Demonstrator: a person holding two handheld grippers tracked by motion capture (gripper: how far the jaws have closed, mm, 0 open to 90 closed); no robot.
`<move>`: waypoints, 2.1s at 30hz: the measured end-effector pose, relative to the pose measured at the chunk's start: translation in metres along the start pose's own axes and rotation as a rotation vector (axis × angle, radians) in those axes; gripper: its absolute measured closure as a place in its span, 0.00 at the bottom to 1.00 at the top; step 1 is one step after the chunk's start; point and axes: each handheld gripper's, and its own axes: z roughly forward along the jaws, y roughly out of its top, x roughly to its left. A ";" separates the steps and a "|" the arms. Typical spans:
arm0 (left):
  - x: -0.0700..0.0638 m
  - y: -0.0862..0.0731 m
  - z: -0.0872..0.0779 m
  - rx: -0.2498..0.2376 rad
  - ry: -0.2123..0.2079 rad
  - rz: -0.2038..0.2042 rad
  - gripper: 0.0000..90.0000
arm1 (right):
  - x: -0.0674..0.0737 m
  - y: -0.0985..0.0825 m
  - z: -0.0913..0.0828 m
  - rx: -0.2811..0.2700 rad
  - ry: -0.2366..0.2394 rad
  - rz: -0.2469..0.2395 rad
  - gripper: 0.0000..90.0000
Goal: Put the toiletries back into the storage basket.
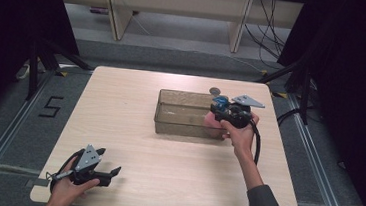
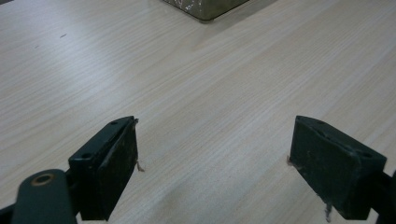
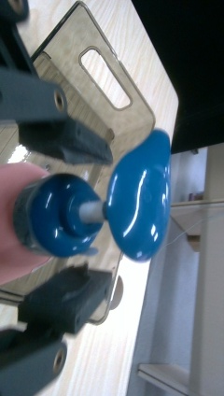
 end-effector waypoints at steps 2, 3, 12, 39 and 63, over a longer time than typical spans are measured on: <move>-0.001 0.000 -0.001 -0.007 0.004 -0.019 0.16 | -0.004 0.001 -0.002 -0.026 -0.010 -0.019 0.37; -0.001 0.001 -0.001 -0.006 0.006 -0.020 0.17 | -0.004 0.002 -0.004 -0.042 0.003 0.004 0.36; -0.001 0.000 -0.001 -0.007 0.005 -0.017 0.16 | -0.004 0.004 -0.014 -0.042 0.005 0.004 0.33; 0.000 0.001 -0.002 -0.011 0.011 -0.015 0.16 | -0.003 0.004 -0.019 -0.044 -0.005 0.006 0.31; 0.000 0.001 -0.002 -0.019 0.004 -0.017 0.16 | 0.002 0.006 -0.033 -0.079 -0.011 0.001 0.31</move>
